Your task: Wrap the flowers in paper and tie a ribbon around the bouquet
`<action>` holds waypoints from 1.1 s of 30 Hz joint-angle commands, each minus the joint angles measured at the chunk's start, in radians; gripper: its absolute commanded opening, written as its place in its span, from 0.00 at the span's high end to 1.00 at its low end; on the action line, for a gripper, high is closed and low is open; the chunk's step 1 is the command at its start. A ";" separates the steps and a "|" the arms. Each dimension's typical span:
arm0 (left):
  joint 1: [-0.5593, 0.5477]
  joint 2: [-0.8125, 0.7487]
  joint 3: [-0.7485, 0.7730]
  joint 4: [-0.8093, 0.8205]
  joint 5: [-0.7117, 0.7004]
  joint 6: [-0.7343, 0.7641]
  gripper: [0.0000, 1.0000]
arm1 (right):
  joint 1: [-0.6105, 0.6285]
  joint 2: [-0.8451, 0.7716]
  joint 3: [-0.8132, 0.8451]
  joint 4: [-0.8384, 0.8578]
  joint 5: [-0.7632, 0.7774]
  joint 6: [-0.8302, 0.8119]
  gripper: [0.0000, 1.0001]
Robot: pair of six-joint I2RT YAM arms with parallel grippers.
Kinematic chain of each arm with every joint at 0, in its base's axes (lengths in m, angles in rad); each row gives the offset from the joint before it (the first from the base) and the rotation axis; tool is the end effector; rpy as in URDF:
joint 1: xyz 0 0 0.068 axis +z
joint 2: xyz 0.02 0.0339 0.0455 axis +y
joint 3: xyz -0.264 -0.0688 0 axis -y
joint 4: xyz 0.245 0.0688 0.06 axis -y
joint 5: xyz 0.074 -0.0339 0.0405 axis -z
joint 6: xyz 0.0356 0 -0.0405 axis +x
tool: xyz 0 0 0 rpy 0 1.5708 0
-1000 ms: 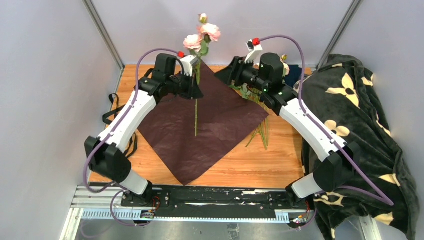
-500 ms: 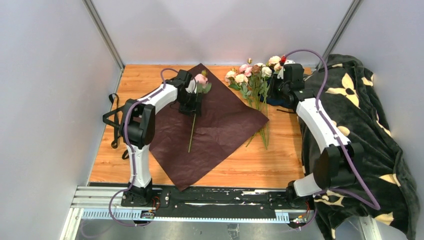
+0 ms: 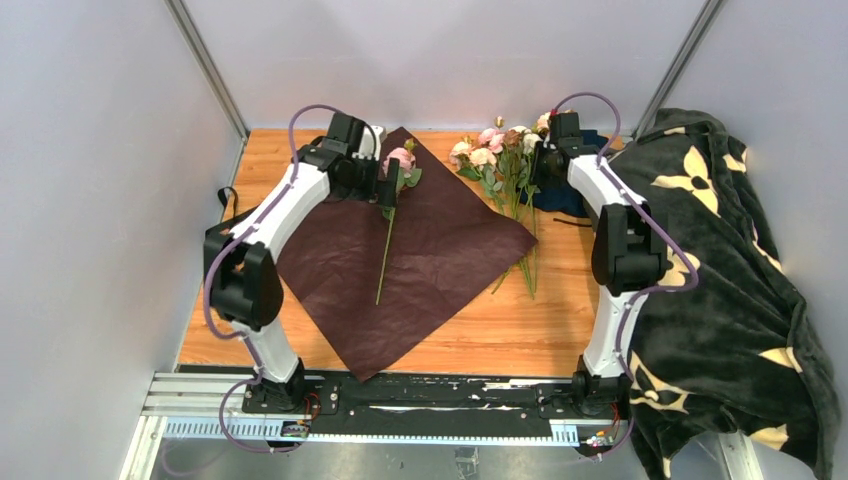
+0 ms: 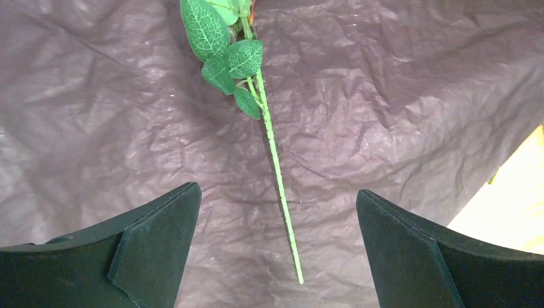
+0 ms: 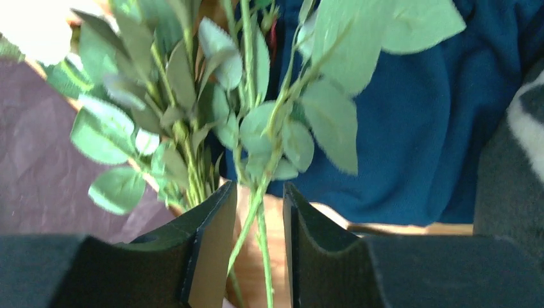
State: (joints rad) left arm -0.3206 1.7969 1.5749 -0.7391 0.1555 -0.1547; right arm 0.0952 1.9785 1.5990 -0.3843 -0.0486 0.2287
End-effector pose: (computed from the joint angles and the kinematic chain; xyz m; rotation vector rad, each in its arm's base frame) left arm 0.3721 -0.1294 0.2859 0.2745 2.5445 -0.3832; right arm 0.4514 0.0448 0.2451 0.1321 2.3400 0.2175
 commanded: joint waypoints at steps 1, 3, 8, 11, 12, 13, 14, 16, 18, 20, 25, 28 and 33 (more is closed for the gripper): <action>0.033 -0.117 -0.050 -0.062 0.003 0.117 0.00 | -0.014 0.079 0.116 -0.017 0.135 0.036 0.62; 0.050 -0.158 -0.084 -0.071 0.011 0.142 0.00 | -0.019 0.117 0.147 -0.013 0.170 0.042 0.63; 0.055 -0.215 -0.150 -0.069 -0.008 0.185 0.00 | -0.027 0.210 0.223 -0.007 0.196 0.045 0.68; 0.055 -0.221 -0.155 -0.070 -0.008 0.191 0.00 | -0.031 0.262 0.276 -0.013 0.180 0.040 0.68; 0.055 -0.221 -0.151 -0.071 -0.010 0.193 0.00 | -0.035 0.281 0.292 -0.020 0.175 0.039 0.68; 0.055 -0.223 -0.149 -0.071 -0.011 0.194 0.00 | -0.040 0.291 0.306 -0.026 0.170 0.041 0.68; 0.055 -0.223 -0.147 -0.071 -0.014 0.197 0.00 | -0.045 0.298 0.318 -0.030 0.157 0.041 0.68; 0.055 -0.225 -0.143 -0.072 -0.014 0.200 0.00 | -0.059 0.303 0.328 -0.028 0.132 0.044 0.69; 0.056 -0.229 -0.141 -0.071 -0.016 0.206 0.00 | -0.069 0.306 0.338 -0.027 0.110 0.038 0.72; 0.058 -0.233 -0.138 -0.072 -0.017 0.213 0.00 | -0.077 0.310 0.351 -0.028 0.089 0.023 0.85; 0.071 -0.250 -0.136 -0.072 -0.022 0.234 0.00 | -0.086 0.243 0.355 -0.036 0.093 -0.038 1.00; 0.085 -0.265 -0.140 -0.072 -0.021 0.250 0.00 | -0.085 0.139 0.337 -0.036 0.121 -0.102 1.00; 0.105 -0.276 -0.133 -0.071 -0.008 0.265 0.00 | -0.085 -0.052 0.260 -0.016 0.121 -0.154 1.00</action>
State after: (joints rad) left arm -0.2337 1.5558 1.4227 -0.8097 0.1448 0.0814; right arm 0.0212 2.1288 1.8973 -0.4255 0.0479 0.1490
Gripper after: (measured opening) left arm 0.997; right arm 0.019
